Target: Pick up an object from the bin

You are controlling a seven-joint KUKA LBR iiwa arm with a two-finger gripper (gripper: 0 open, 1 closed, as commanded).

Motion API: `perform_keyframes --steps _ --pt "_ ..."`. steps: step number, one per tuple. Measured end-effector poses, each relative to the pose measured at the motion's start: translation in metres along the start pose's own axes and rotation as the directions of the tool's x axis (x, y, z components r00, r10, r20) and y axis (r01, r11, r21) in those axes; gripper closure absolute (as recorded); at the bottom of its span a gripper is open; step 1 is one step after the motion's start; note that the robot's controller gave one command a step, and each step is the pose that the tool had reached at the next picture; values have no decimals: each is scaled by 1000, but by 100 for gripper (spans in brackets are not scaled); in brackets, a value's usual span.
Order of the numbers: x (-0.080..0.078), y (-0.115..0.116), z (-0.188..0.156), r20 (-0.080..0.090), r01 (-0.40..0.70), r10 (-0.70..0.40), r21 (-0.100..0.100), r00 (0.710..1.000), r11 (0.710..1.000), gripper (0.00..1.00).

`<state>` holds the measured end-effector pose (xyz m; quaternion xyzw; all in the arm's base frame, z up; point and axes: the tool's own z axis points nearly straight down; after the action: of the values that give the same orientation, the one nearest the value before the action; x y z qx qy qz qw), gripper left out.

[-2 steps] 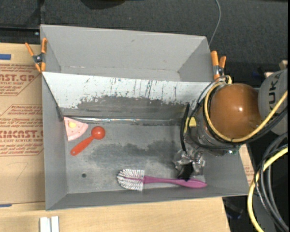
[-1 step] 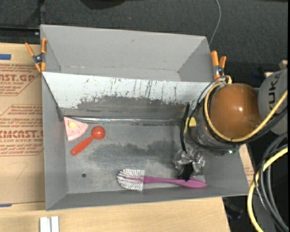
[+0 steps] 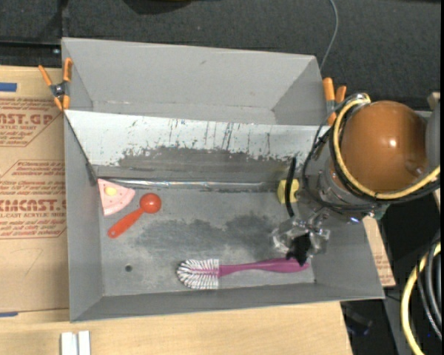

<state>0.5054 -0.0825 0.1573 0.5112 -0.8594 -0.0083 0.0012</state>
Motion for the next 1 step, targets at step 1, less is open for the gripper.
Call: perform_keyframes --steps 1 --pt "10 12 -94 -1 -72 72 -1 997 997 100"
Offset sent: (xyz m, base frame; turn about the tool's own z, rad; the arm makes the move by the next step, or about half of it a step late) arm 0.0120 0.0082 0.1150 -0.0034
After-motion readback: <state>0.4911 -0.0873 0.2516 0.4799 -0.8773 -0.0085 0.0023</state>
